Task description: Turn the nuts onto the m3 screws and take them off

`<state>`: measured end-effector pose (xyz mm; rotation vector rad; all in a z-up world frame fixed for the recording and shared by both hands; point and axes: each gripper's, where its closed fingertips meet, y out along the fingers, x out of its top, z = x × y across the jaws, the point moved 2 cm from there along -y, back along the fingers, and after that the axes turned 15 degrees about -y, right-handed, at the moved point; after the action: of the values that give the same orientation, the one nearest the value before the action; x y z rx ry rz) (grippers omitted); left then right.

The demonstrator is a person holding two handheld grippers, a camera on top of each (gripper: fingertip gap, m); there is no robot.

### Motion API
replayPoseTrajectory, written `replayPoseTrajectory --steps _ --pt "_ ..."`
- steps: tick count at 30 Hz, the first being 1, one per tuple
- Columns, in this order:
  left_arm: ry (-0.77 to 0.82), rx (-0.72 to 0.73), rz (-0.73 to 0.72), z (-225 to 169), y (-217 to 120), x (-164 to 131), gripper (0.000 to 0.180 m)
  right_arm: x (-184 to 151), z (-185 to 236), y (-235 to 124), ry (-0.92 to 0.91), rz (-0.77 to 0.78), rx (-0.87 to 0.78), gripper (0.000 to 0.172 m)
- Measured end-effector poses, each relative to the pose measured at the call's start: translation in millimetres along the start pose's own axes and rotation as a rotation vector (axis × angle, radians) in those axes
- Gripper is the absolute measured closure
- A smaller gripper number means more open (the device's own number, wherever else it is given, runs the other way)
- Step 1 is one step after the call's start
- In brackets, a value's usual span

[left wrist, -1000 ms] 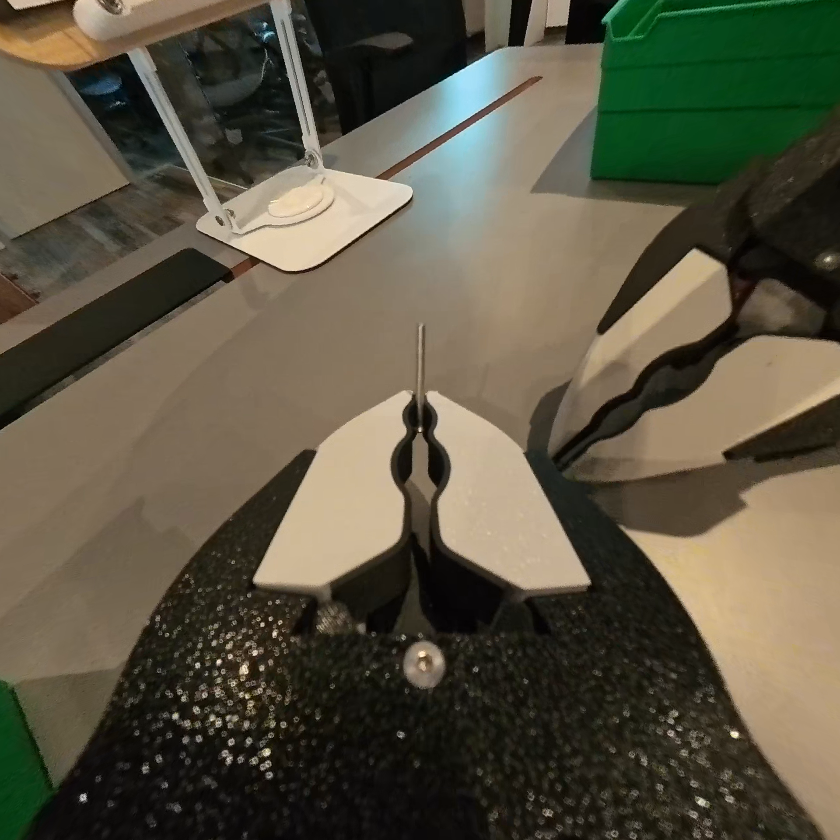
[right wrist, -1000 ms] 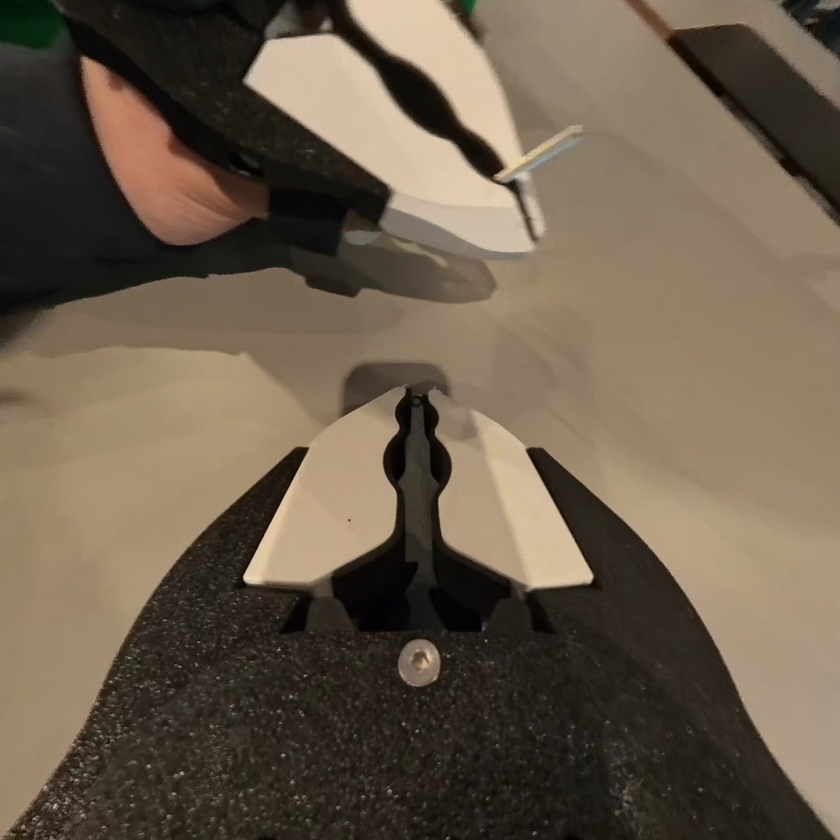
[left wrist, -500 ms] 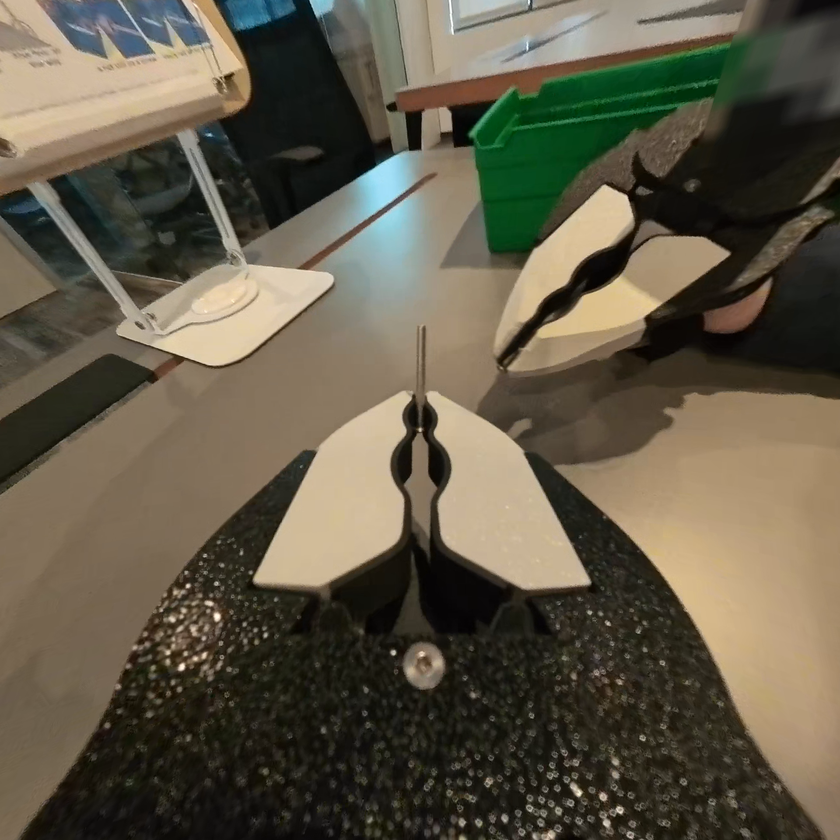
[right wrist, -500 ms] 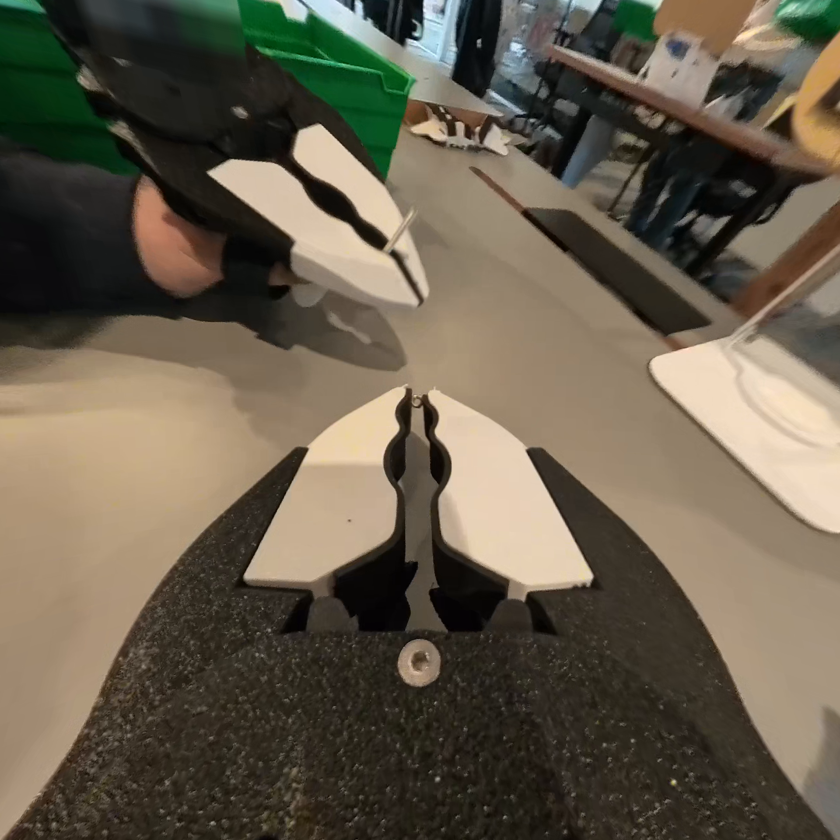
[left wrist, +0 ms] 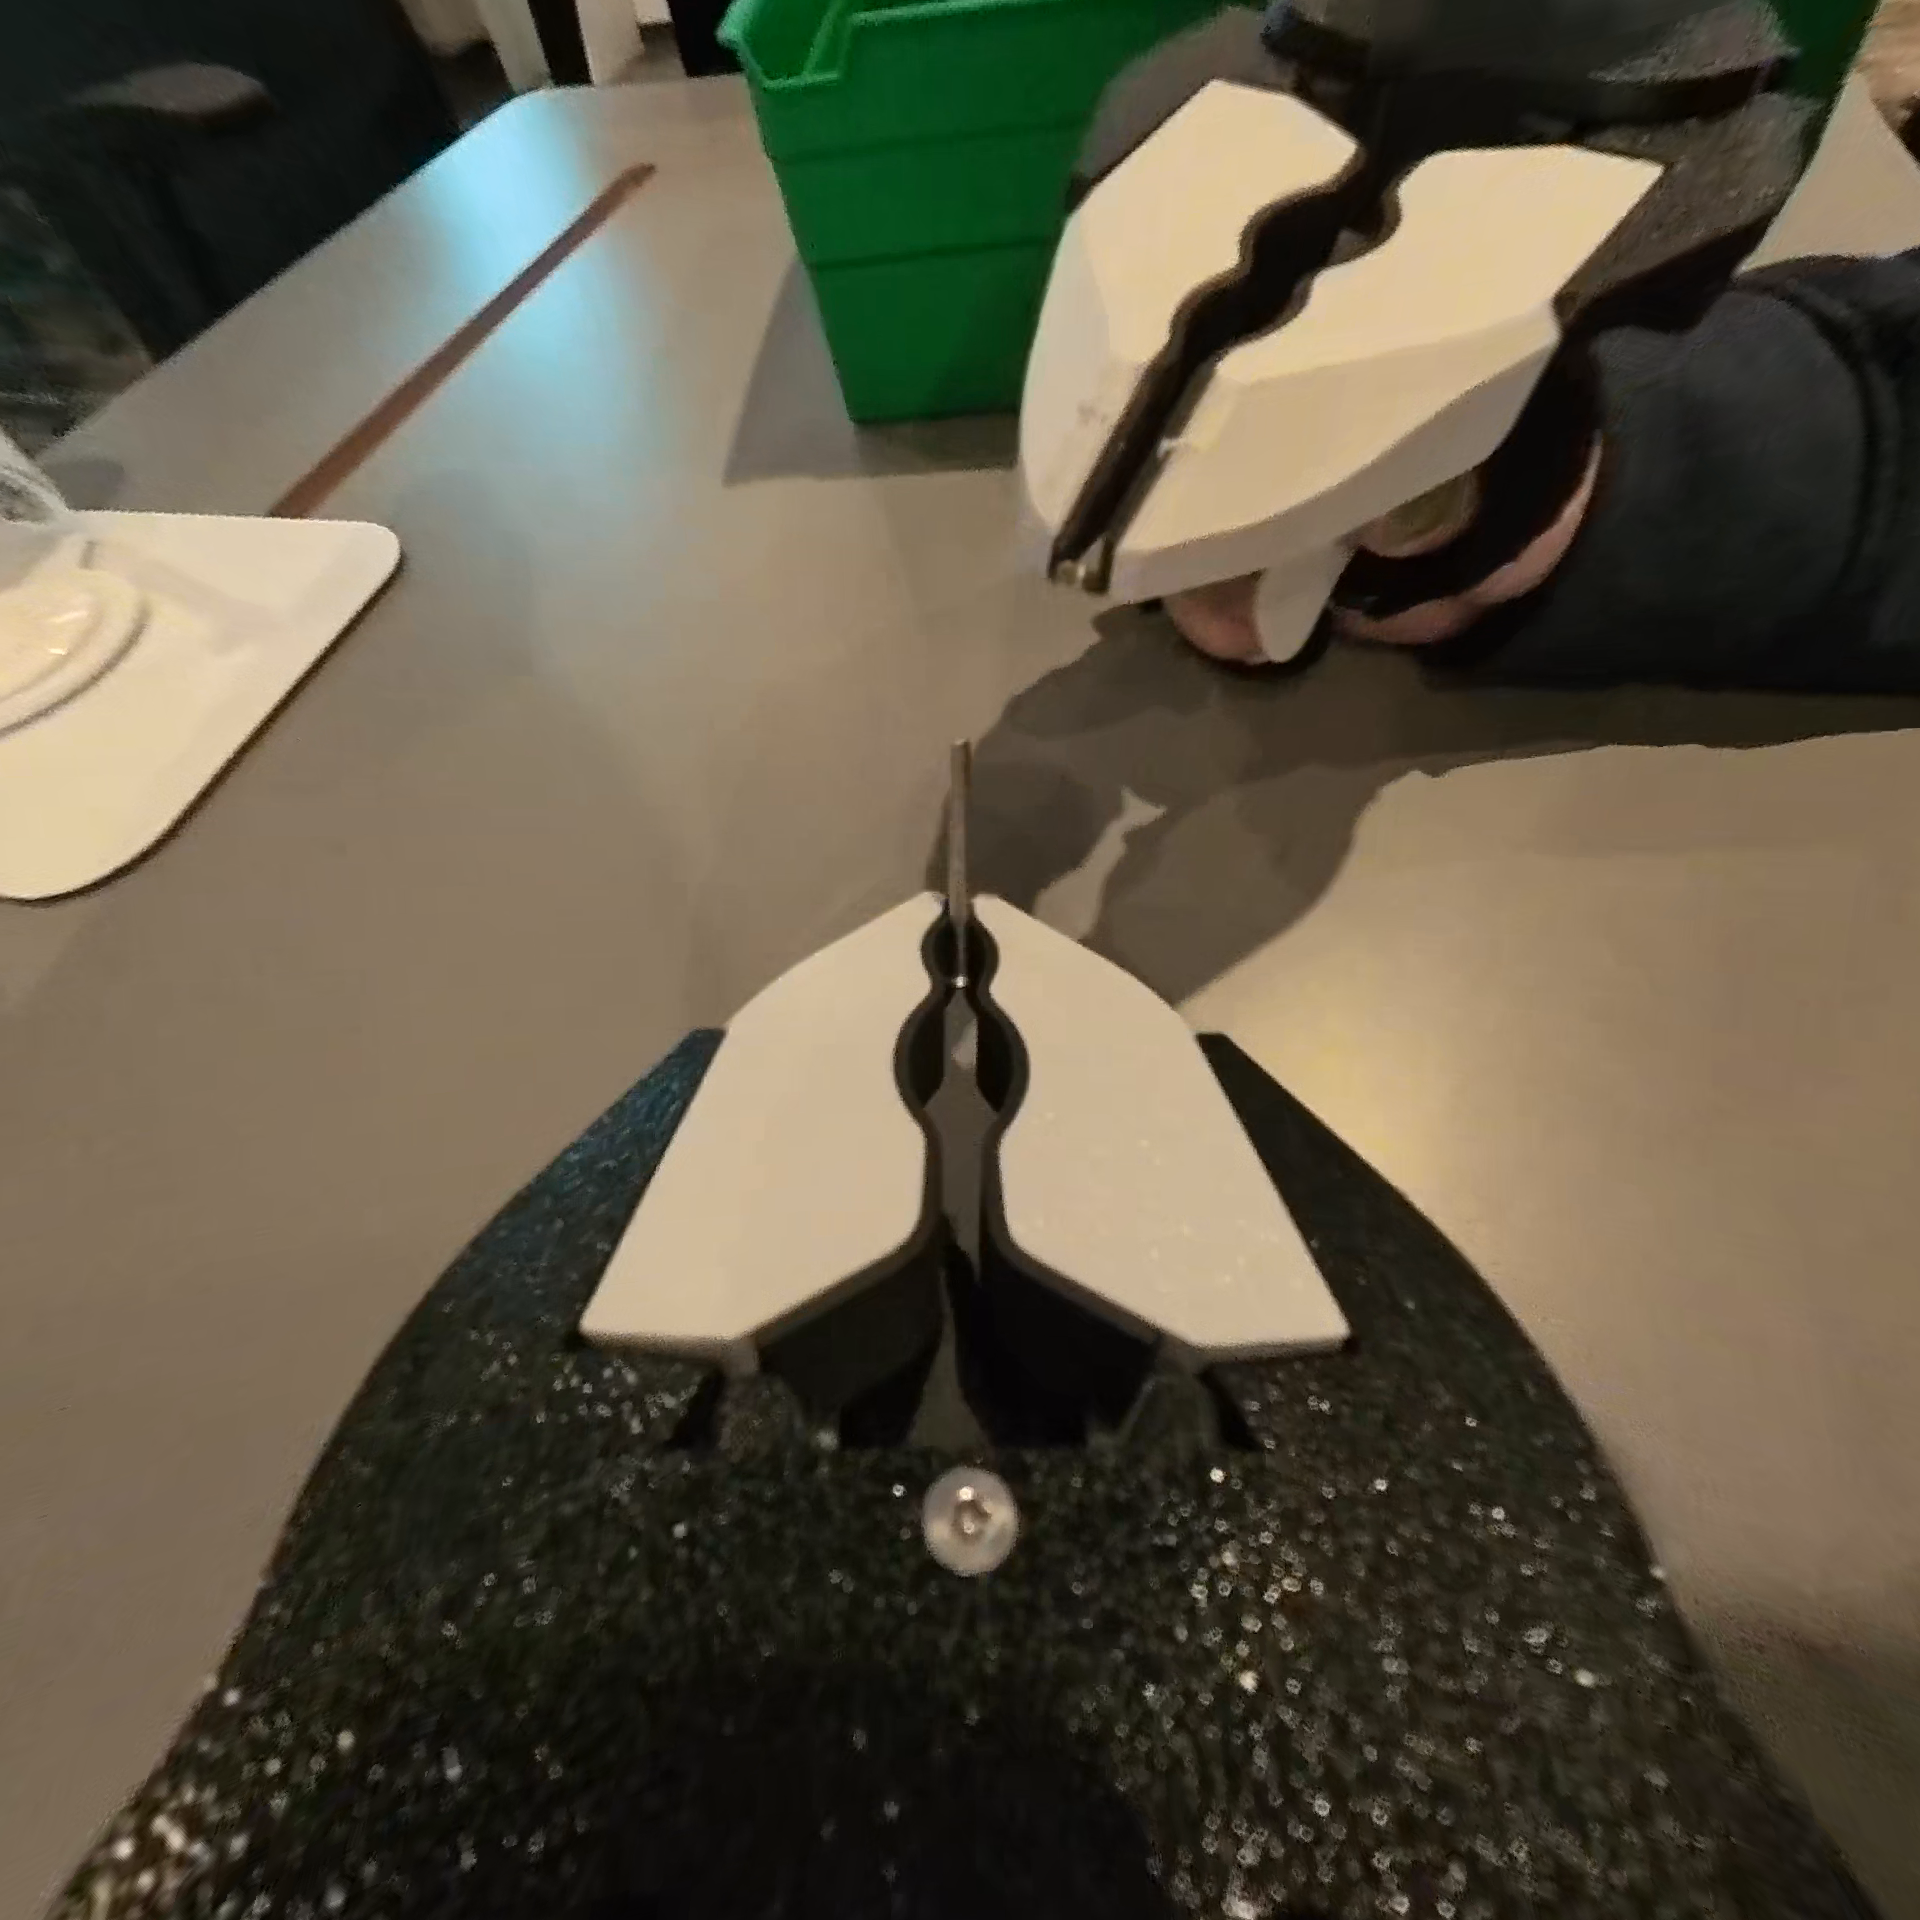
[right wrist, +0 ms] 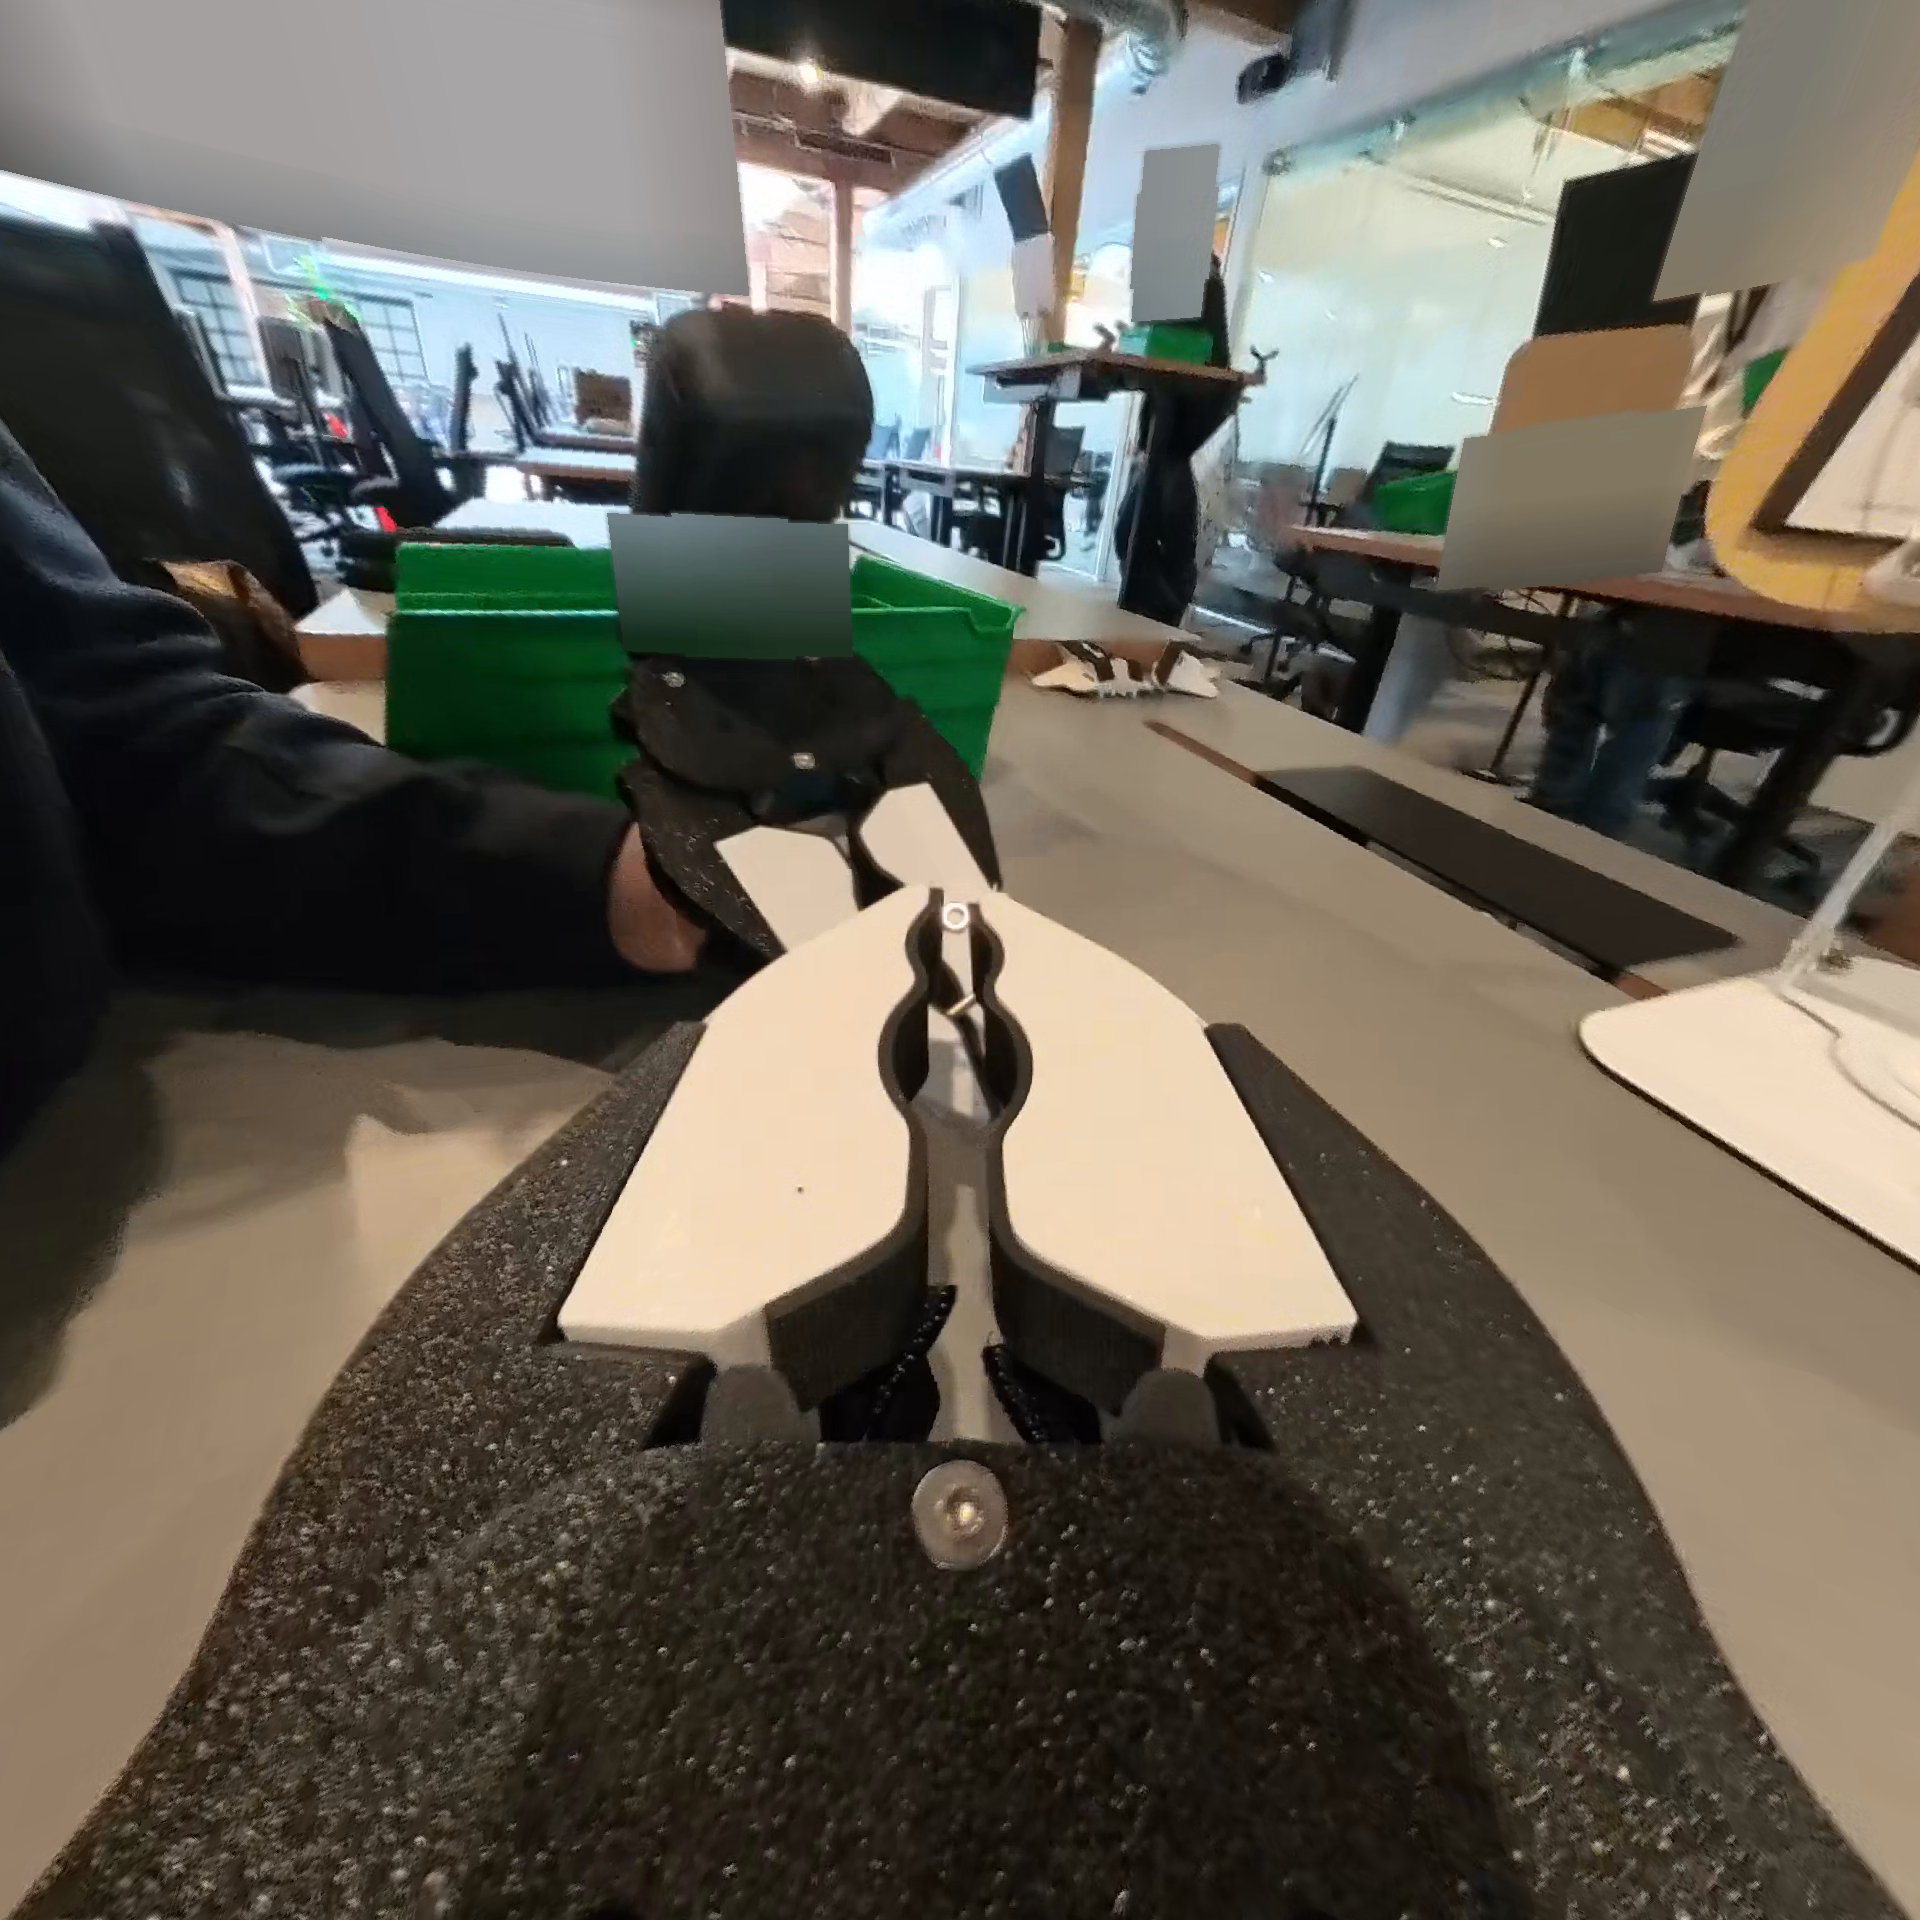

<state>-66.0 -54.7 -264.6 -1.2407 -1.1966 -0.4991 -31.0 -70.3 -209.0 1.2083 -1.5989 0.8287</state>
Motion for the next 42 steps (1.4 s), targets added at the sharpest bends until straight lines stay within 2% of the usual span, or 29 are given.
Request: replayPoseTrajectory --steps 8,16,42 --pt "0.024 -0.077 -0.013 -12 -1 1 0.180 -1 2 2 0.025 -0.003 0.026 0.167" --pt "0.043 -0.183 -0.096 -25 -7 9 0.180 4 9 1 0.036 -0.040 0.079 0.167" --pt "0.070 -0.173 -0.082 -27 -6 7 0.180 -1 14 -2 0.028 0.022 0.123 0.167"
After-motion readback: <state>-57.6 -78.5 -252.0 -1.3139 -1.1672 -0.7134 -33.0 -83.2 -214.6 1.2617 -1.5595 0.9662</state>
